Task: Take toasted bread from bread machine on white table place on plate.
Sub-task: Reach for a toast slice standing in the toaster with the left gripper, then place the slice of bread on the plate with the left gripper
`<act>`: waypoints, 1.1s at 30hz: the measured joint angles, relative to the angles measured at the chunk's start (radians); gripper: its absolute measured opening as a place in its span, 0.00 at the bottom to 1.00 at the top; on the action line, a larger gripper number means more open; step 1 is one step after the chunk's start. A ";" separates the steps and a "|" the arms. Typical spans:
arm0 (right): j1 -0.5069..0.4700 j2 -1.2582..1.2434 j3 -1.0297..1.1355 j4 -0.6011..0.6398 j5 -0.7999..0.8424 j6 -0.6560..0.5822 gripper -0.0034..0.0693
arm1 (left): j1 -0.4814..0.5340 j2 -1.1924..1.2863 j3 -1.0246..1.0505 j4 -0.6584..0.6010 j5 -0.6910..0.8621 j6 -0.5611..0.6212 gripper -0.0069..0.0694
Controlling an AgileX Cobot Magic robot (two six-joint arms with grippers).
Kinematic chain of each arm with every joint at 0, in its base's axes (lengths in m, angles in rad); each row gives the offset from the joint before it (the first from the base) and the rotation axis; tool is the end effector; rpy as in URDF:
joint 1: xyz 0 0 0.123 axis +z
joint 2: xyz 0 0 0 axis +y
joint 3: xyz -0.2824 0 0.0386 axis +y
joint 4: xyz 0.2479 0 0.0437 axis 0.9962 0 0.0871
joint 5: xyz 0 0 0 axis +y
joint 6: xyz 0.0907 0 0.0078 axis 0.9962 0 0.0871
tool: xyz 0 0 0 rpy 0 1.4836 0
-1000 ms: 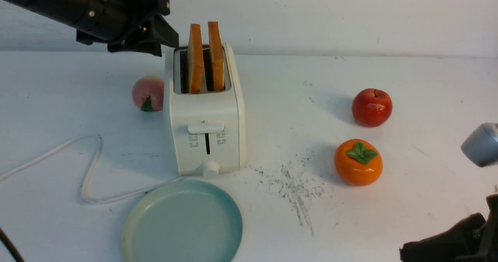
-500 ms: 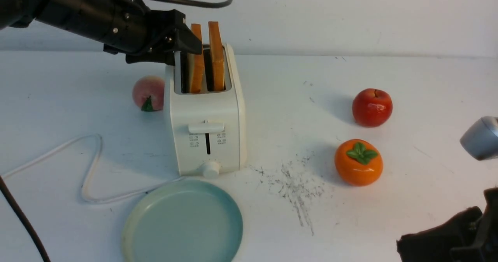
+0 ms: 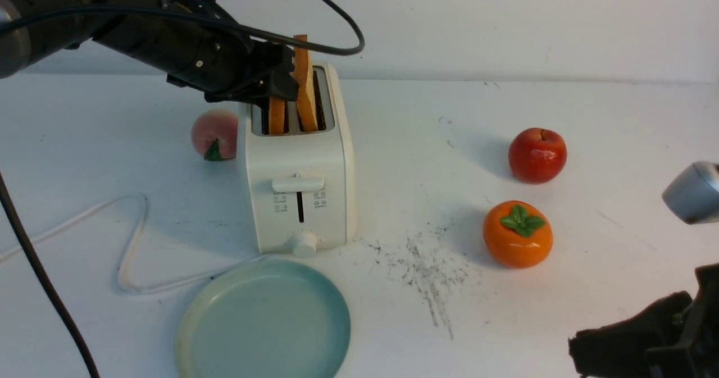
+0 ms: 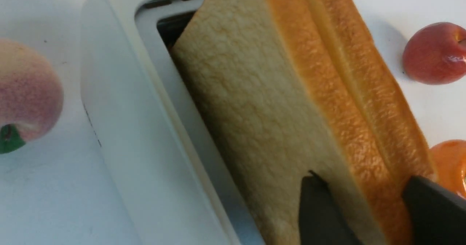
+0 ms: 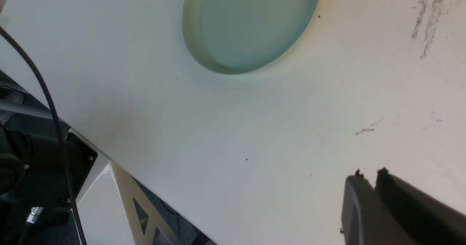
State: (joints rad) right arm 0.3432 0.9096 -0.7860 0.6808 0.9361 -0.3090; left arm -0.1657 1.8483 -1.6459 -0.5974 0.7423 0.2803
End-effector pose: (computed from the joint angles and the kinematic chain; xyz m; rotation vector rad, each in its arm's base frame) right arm 0.1353 0.0974 0.3234 -0.4964 2.3915 0.8612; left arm 0.4152 -0.1046 0.3187 0.1753 2.3411 -0.6289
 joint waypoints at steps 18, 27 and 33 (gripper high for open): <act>0.000 0.000 0.000 0.003 0.000 0.000 0.16 | 0.001 -0.243 -0.009 0.038 0.053 -0.005 0.21; 0.000 0.000 0.000 0.003 0.001 -0.002 0.17 | 0.005 -0.600 0.097 0.140 0.286 -0.122 0.21; 0.000 0.000 0.000 0.003 0.001 -0.003 0.17 | 0.005 -0.791 0.439 0.074 0.196 -0.133 0.21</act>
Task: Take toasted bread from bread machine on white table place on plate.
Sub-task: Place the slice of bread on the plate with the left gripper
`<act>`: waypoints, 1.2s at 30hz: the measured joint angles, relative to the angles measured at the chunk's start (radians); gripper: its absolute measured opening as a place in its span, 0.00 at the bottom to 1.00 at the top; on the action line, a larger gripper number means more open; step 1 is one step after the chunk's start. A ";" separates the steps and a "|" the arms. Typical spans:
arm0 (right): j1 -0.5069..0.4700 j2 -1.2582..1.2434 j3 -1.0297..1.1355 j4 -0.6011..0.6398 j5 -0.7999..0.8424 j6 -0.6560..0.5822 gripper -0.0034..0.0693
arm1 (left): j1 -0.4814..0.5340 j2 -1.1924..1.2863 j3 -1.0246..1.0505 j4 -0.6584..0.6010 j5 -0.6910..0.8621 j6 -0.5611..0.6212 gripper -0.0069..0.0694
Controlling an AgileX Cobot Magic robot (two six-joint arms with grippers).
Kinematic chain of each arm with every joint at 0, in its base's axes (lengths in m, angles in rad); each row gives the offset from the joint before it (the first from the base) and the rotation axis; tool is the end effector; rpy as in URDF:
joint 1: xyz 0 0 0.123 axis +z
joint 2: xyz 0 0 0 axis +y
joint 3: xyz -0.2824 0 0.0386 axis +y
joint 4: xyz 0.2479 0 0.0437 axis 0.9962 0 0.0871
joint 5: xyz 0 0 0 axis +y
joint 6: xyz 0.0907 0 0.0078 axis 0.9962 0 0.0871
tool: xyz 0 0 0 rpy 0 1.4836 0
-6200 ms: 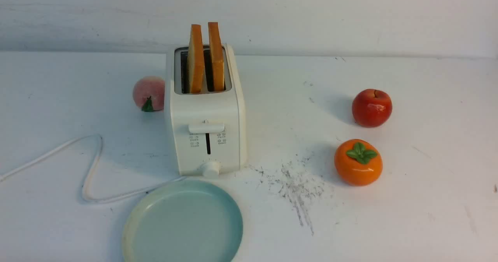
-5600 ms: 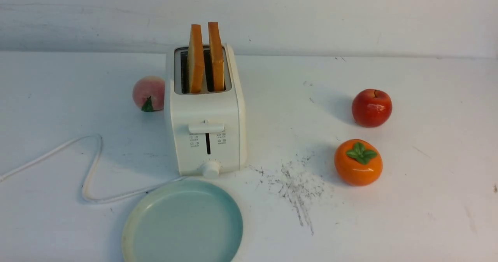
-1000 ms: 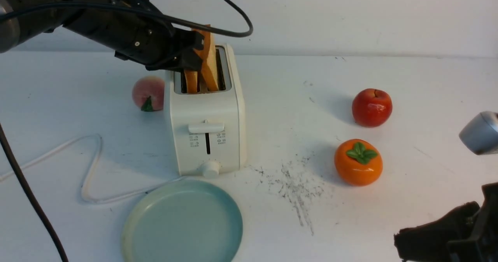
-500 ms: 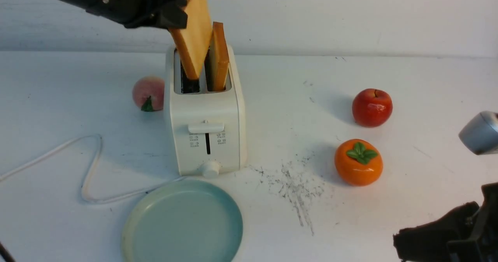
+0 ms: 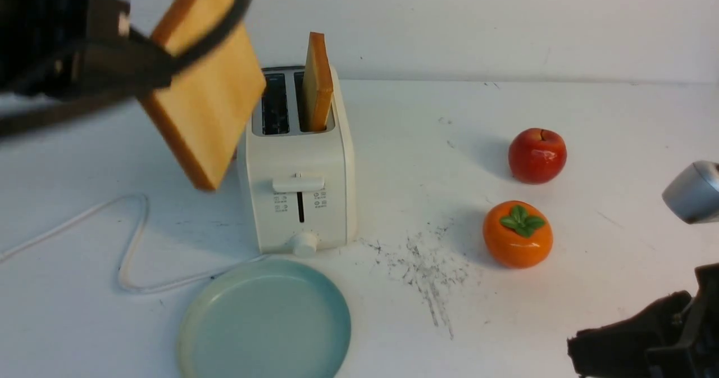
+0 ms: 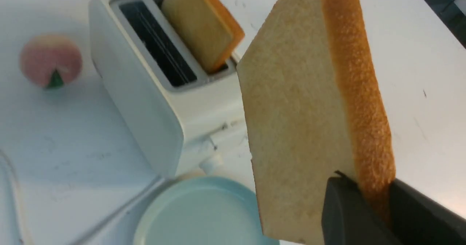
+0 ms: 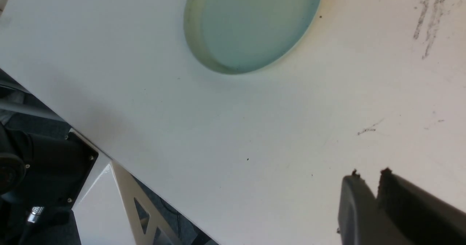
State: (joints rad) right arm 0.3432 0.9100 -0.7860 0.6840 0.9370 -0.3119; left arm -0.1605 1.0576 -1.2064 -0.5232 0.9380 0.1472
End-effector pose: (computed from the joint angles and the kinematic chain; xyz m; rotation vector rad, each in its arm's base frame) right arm 0.1353 0.0976 0.3235 -0.4986 2.3907 0.8641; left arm 0.1923 -0.0683 0.4186 0.2118 2.2053 -0.6468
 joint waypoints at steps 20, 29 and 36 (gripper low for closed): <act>0.000 0.000 0.000 -0.001 -0.001 -0.005 0.19 | 0.000 0.169 0.641 -0.851 -0.406 0.749 0.21; 0.000 0.000 0.000 -0.002 -0.001 -0.005 0.21 | 0.000 0.290 0.641 -0.855 -0.423 0.752 0.34; 0.000 0.000 0.000 -0.002 -0.001 -0.031 0.22 | 0.002 0.299 0.639 -0.720 -0.399 0.716 0.52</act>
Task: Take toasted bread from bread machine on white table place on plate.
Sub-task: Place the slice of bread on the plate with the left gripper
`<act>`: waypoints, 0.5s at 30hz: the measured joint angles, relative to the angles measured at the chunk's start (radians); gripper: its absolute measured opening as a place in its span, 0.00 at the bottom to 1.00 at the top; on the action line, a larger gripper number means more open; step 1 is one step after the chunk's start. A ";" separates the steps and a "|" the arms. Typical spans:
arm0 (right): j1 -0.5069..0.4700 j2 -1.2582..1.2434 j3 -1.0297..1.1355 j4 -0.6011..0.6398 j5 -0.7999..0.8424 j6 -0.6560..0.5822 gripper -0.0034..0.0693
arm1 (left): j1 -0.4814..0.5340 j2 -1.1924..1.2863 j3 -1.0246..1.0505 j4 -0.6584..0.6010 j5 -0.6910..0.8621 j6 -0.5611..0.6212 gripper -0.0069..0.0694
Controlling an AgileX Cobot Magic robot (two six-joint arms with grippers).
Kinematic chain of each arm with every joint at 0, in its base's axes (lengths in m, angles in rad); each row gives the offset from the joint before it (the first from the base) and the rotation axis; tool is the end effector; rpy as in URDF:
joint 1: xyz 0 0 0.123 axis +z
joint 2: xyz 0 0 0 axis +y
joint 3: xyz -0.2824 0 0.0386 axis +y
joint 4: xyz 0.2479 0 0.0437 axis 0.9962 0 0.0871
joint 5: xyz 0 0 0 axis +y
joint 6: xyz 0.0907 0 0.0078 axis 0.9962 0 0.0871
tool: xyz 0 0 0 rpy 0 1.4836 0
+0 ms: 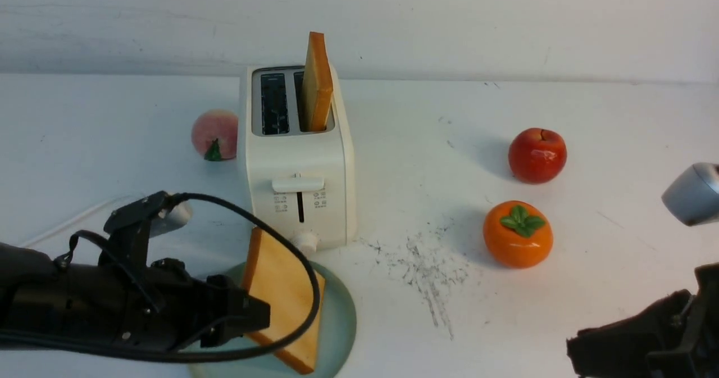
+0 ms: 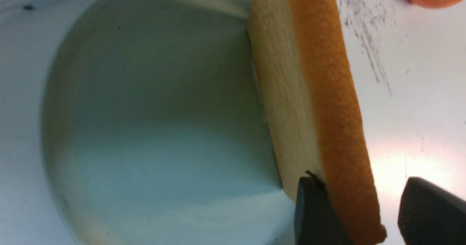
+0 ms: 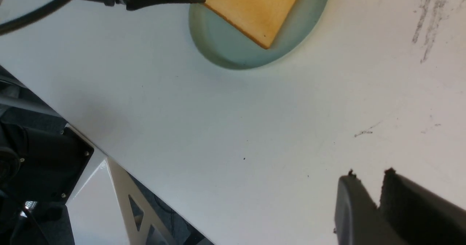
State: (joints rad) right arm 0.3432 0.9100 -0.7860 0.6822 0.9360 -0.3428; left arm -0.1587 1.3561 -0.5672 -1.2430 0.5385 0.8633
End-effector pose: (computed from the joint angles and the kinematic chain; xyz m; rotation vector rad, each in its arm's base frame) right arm 0.1354 0.0975 0.3235 -0.5344 2.3764 0.8481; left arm 0.2232 -0.0806 0.2001 0.0135 2.4884 -0.8348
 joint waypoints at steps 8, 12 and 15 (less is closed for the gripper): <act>0.000 0.000 0.000 -0.002 0.000 -0.004 0.23 | 0.044 -0.059 0.000 0.419 0.033 -0.362 0.46; 0.000 0.001 0.000 -0.002 -0.021 -0.004 0.23 | 0.060 -0.147 0.000 0.733 0.068 -0.697 0.36; 0.000 0.017 -0.002 0.014 -0.096 -0.008 0.23 | 0.063 -0.230 0.000 0.879 0.115 -0.900 0.27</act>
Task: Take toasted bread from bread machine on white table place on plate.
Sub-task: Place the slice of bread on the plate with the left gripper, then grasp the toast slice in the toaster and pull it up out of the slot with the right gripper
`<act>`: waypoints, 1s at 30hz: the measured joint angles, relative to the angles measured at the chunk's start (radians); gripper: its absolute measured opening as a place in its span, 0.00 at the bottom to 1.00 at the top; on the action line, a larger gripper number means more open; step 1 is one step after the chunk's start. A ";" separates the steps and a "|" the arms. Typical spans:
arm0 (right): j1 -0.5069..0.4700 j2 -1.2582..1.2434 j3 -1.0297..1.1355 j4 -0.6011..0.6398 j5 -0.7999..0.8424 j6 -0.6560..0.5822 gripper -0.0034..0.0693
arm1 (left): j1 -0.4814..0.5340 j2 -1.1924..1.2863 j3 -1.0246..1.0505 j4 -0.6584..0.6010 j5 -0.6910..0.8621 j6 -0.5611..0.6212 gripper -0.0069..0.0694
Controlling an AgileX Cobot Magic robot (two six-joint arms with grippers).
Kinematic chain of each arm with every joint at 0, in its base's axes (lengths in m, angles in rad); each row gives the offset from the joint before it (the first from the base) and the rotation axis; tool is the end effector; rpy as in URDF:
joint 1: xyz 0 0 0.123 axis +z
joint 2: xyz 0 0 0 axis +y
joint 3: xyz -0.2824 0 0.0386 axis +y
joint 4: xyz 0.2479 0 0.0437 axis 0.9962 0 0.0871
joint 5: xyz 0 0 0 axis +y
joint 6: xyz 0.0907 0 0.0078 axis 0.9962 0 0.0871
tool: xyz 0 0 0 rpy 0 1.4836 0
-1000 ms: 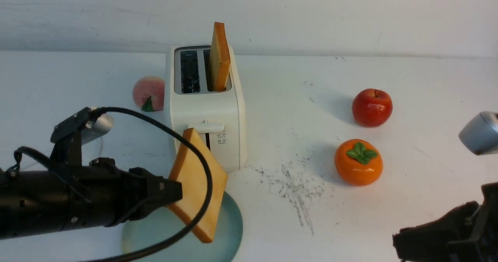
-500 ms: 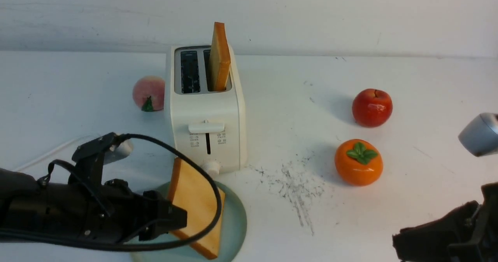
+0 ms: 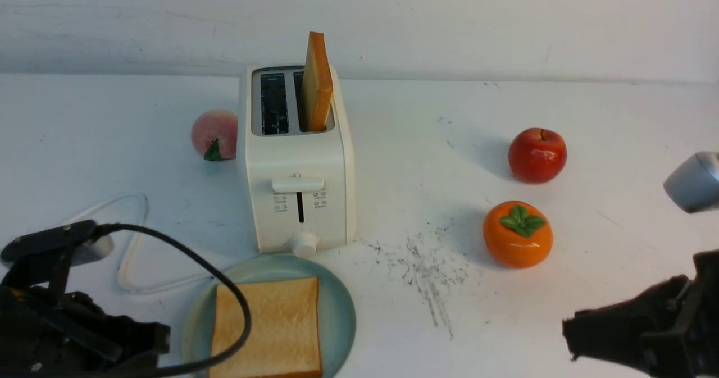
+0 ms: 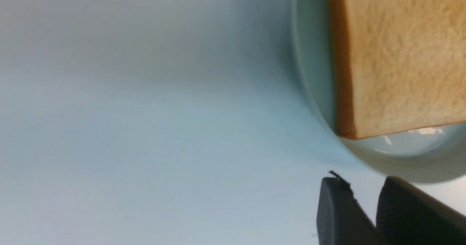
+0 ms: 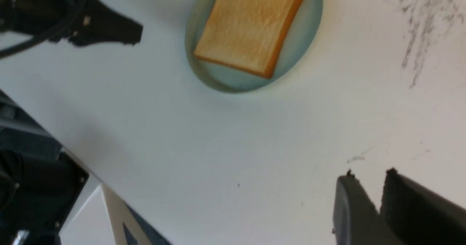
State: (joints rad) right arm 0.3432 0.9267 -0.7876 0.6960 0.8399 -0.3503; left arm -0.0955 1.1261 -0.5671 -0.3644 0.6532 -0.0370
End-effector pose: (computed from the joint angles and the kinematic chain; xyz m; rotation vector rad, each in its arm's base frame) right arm 0.1461 0.0984 0.3257 -0.4715 2.3139 0.8280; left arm 0.1848 -0.0375 0.2212 -0.2447 2.6783 -0.4267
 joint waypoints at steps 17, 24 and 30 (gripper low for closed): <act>0.082 0.625 -0.562 0.194 -0.132 -0.198 0.37 | 0.000 -0.695 0.000 0.200 0.270 -0.216 0.07; 0.109 0.913 -0.844 0.222 -0.373 -0.178 0.64 | 0.000 -0.904 0.000 0.159 0.460 -0.233 0.07; 0.110 1.082 -0.958 0.332 -0.483 -0.172 0.78 | 0.000 -1.004 0.000 0.159 0.549 -0.235 0.07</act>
State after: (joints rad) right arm 0.4532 2.0088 -1.7451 1.0283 0.3570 -0.5220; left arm -0.0955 0.1225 -0.5671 -0.2054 1.2023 -0.2716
